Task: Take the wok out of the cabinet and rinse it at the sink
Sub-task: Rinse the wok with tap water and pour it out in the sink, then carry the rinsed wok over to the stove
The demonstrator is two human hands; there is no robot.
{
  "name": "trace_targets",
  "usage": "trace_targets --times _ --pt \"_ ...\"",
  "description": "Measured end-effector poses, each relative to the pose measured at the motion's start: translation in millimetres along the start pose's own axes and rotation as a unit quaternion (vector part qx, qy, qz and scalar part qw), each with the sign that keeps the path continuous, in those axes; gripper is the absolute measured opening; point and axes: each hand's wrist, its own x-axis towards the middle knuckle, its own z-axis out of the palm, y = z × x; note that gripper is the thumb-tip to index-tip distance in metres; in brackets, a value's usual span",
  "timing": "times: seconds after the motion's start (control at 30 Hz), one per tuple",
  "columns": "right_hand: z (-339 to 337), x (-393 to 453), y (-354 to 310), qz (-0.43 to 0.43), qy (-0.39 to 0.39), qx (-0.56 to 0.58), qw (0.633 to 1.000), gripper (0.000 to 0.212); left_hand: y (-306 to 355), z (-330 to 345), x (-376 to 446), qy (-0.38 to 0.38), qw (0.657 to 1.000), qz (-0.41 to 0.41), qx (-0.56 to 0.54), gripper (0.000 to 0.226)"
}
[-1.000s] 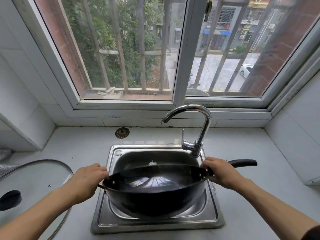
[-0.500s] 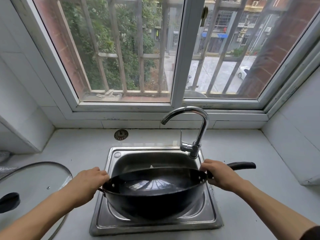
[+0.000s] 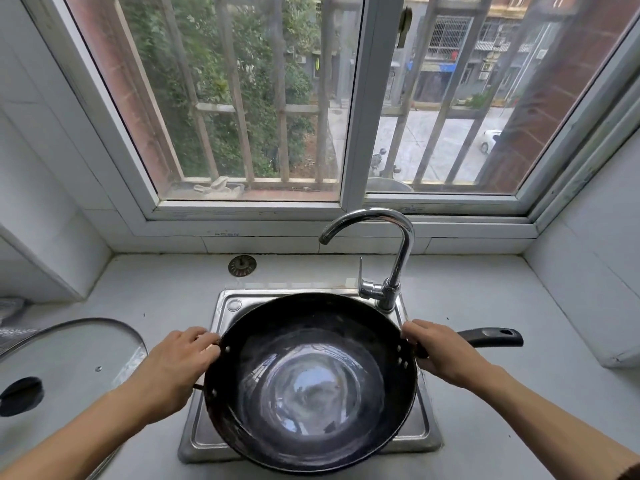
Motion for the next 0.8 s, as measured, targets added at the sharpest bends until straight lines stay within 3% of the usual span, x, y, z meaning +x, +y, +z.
trace_targets --times 0.23,0.33,0.4,0.53,0.7,0.8 --pt "-4.3 -1.7 -1.0 -0.013 0.049 -0.007 0.999 0.031 -0.9 -13.2 -1.2 -0.106 0.99 -0.068 -0.069 0.074" --pt "-4.5 -4.6 -2.4 -0.03 0.084 -0.017 0.996 0.035 -3.3 -16.3 0.8 -0.15 0.978 -0.08 -0.123 0.055" --pt "-5.2 -6.8 -2.1 -0.039 0.104 -0.013 0.994 0.039 -2.6 -20.4 2.8 -0.174 0.969 -0.094 -0.149 0.055" --pt "-8.2 -9.0 2.7 -0.048 0.133 0.0 0.99 0.039 4.6 -28.7 12.0 -0.176 0.974 -0.108 -0.094 0.057" --pt "-9.6 -17.5 16.8 -0.063 0.129 0.007 0.99 0.04 18.0 -33.1 11.9 -0.214 0.97 -0.1 -0.065 0.087" --pt "-11.9 -30.0 16.8 -0.061 0.125 0.0 0.99 0.04 26.3 -34.2 11.5 -0.212 0.972 -0.089 -0.05 0.083"
